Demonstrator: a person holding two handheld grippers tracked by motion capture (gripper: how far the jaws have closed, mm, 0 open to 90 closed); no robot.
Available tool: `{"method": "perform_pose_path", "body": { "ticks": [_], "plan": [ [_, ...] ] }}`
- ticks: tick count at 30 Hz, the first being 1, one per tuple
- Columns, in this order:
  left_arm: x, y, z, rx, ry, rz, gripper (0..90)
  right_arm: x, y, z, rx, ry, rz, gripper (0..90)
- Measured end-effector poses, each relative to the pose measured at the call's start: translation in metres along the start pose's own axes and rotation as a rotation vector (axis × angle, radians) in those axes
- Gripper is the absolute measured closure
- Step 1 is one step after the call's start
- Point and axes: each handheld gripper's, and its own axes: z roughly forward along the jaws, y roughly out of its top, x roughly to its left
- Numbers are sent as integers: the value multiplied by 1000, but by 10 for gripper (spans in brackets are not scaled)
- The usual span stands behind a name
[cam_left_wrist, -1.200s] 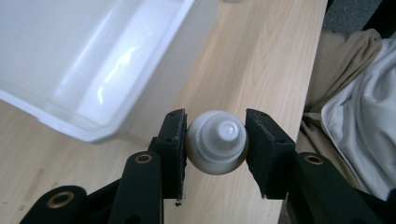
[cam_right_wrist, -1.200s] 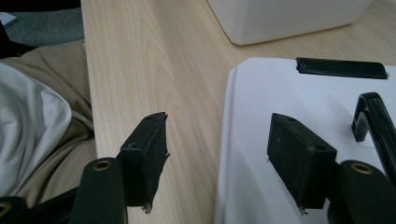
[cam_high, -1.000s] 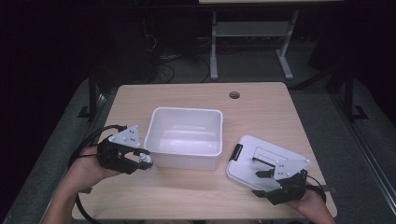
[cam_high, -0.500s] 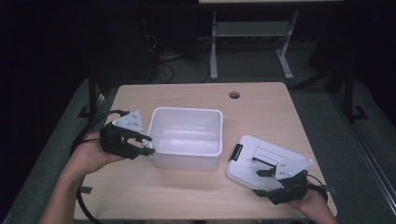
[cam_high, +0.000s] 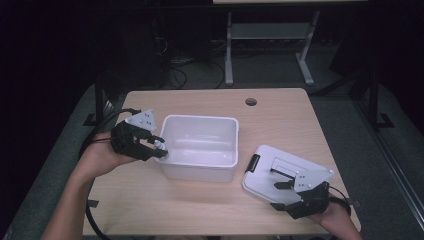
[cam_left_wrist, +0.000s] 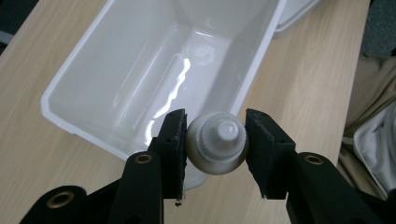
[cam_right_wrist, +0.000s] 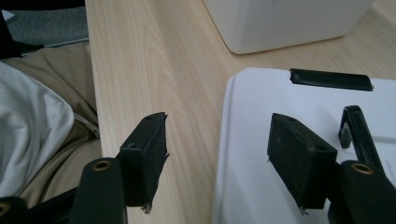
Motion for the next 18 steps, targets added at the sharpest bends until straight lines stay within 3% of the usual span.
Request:
{"method": "perform_pose_path", "body": {
  "ticks": [18],
  "plan": [
    [12,3,11,29,4,-1,599,-3,0,3,3,8,8,370]
  ]
}}
